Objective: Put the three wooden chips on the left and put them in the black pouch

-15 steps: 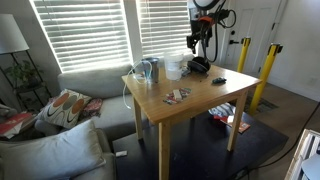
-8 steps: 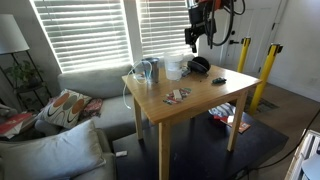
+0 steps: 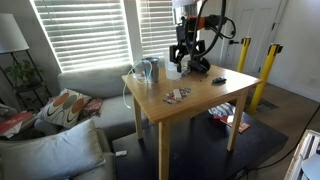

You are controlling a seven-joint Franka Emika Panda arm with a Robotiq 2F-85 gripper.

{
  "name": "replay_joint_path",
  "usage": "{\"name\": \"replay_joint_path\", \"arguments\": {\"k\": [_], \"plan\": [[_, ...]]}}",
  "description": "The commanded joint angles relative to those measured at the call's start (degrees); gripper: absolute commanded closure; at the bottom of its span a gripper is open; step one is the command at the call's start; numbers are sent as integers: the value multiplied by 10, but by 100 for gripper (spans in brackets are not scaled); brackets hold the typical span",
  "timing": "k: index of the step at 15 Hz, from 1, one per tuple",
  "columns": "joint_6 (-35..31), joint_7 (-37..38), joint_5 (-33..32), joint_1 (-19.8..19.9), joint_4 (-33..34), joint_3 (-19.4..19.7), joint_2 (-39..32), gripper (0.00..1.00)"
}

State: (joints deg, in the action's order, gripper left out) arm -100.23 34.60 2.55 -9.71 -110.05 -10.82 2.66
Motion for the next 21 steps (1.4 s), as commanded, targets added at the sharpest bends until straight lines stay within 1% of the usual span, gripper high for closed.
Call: {"name": "replay_joint_path", "arguments": {"k": [1,2,3,6,9,10,14,17,21], "plan": [[1,0,0,1,3,1,0,0],[1,-1,0,2,4,2,0,0],[1,4,-16,5,15,3,-9,0],[9,11,20,5,31,6,-44,0],[1,38,43,-2,31,4,-75,0],[-6,58,44,-5,29,4,-84,0],[-5,96,69,-14,38,7,-111,0],[-9,131,69,-19,43,9,-123,0],[-12,154,67,-24,46,8,-133,0]]}}
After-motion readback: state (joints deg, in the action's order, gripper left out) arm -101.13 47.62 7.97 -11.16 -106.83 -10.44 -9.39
